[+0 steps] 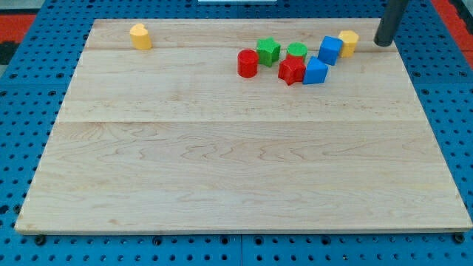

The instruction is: Move yellow hexagon closer to green star

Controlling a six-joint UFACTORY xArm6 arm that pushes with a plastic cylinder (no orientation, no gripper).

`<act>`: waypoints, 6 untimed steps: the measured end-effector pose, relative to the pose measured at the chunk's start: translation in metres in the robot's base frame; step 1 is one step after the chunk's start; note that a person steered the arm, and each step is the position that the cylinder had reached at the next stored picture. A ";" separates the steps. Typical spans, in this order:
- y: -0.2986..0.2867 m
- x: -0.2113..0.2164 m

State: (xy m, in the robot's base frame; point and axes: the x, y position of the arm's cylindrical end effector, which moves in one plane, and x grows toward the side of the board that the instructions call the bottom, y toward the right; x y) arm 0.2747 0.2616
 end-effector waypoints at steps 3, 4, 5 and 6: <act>-0.098 -0.055; -0.062 -0.050; -0.077 -0.024; -0.138 -0.024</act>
